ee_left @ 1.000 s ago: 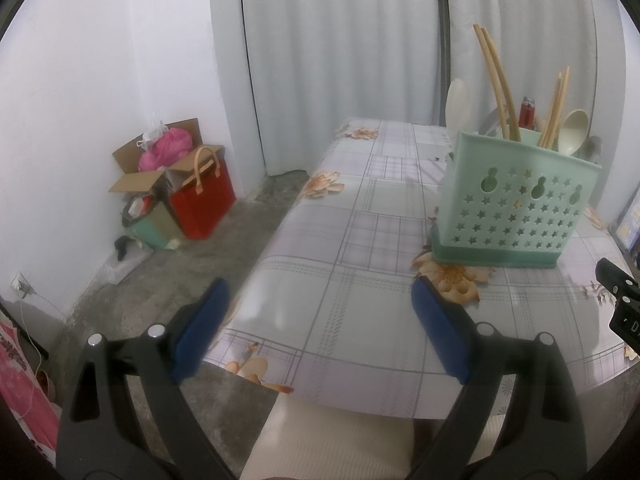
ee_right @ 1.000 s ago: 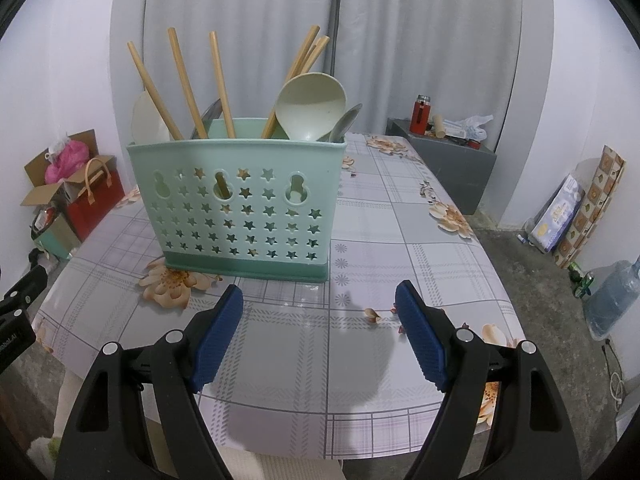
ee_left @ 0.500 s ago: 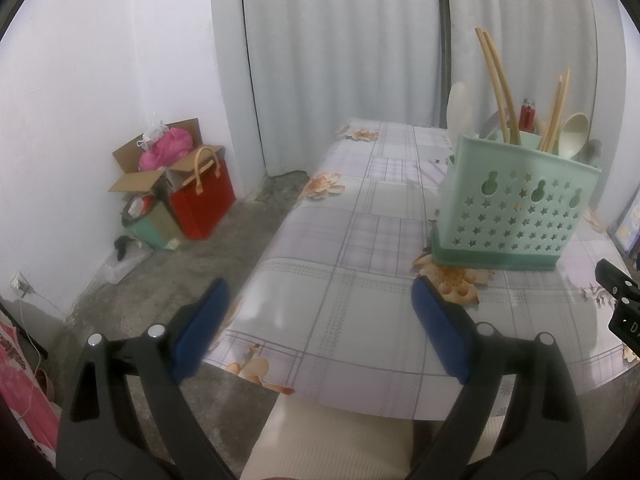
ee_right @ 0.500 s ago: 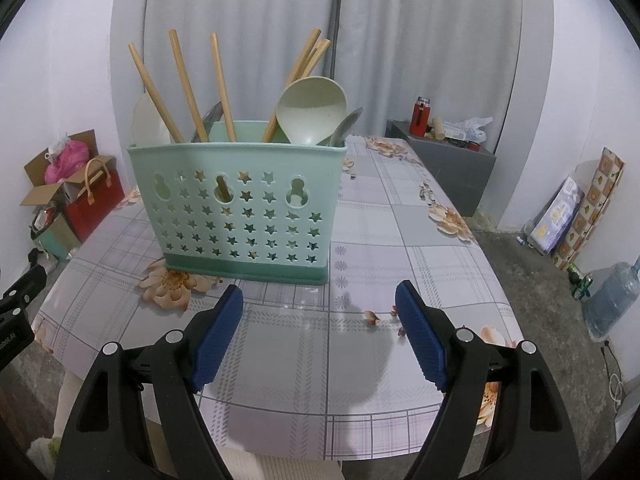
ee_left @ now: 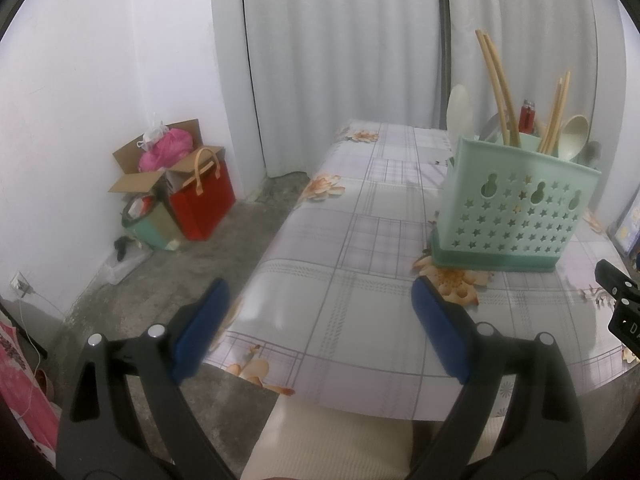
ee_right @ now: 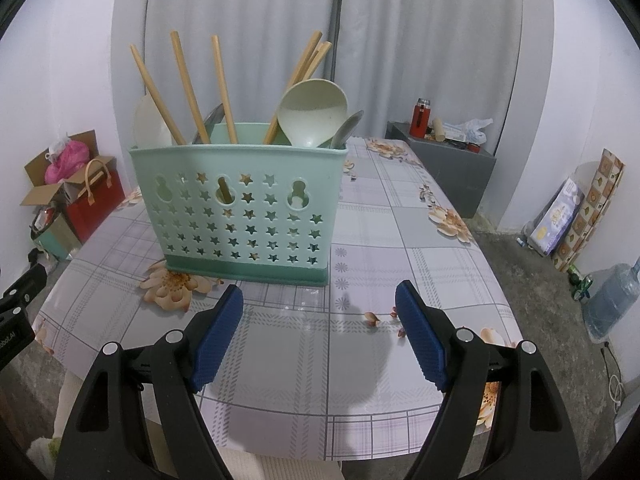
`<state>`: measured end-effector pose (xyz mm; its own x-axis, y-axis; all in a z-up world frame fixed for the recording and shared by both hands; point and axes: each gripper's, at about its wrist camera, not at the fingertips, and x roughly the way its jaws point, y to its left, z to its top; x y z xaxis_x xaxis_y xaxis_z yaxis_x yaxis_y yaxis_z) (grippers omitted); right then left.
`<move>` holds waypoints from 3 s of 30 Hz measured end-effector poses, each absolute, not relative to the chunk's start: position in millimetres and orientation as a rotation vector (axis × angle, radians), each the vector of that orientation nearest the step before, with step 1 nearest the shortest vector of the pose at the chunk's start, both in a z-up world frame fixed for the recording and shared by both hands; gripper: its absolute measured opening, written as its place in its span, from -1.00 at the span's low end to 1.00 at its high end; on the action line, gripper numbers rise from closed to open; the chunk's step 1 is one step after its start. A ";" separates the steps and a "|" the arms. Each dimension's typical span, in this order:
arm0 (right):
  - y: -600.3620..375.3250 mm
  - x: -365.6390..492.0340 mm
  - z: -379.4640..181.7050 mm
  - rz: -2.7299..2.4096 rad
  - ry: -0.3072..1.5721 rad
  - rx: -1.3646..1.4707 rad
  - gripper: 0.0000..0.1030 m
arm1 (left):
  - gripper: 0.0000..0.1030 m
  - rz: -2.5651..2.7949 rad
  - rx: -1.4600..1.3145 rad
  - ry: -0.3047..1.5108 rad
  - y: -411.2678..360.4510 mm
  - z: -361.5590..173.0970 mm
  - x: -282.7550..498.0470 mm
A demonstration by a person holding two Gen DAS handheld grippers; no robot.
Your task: Organize utensils
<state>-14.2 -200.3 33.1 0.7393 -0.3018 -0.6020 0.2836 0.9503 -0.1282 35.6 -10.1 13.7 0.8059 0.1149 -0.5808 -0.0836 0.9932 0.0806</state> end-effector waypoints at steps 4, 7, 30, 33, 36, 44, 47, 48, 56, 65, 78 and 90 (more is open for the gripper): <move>-200.1 -14.1 33.9 -0.322 0.663 -0.028 0.48 | 0.71 0.105 0.052 0.624 -10.0 13.6 35.8; -200.2 -14.1 34.5 -0.321 0.663 -0.028 0.48 | 0.71 0.104 0.051 0.624 -9.6 14.0 35.8; -199.3 -15.6 35.6 -0.325 0.661 -0.034 0.48 | 0.71 0.105 0.050 0.624 -9.3 14.2 35.5; -198.3 -16.2 35.9 -0.328 0.660 -0.037 0.48 | 0.71 0.105 0.049 0.624 -9.1 14.1 35.6; -198.6 -16.6 35.9 -0.329 0.659 -0.038 0.48 | 0.71 0.105 0.050 0.625 -8.9 14.2 35.4; -198.3 -17.1 35.9 -0.331 0.658 -0.040 0.48 | 0.71 0.105 0.048 0.624 -8.6 14.2 35.2; -198.7 -17.0 35.9 -0.333 0.658 -0.044 0.48 | 0.71 0.104 0.048 0.625 -8.4 14.3 35.3; -198.1 -17.5 35.4 -0.334 0.658 -0.045 0.48 | 0.71 0.104 0.047 0.625 -8.4 14.3 35.2; -198.4 -17.5 35.4 -0.334 0.657 -0.045 0.48 | 0.71 0.104 0.047 0.623 -8.5 14.6 34.6; -197.5 -17.4 36.1 -0.334 0.656 -0.046 0.48 | 0.71 0.105 0.047 0.624 -8.3 14.6 34.7; -197.2 -17.3 36.0 -0.335 0.655 -0.046 0.48 | 0.71 0.107 0.045 0.624 -8.2 15.0 34.6; -197.4 -17.6 35.9 -0.335 0.655 -0.046 0.48 | 0.71 0.107 0.044 0.626 -7.6 15.0 34.5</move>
<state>-17.6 -197.4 35.9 0.7413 -0.3201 -0.5899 0.2910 0.9453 -0.1471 34.5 -7.6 15.0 0.8052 0.1135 -0.5820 -0.0870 0.9935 0.0733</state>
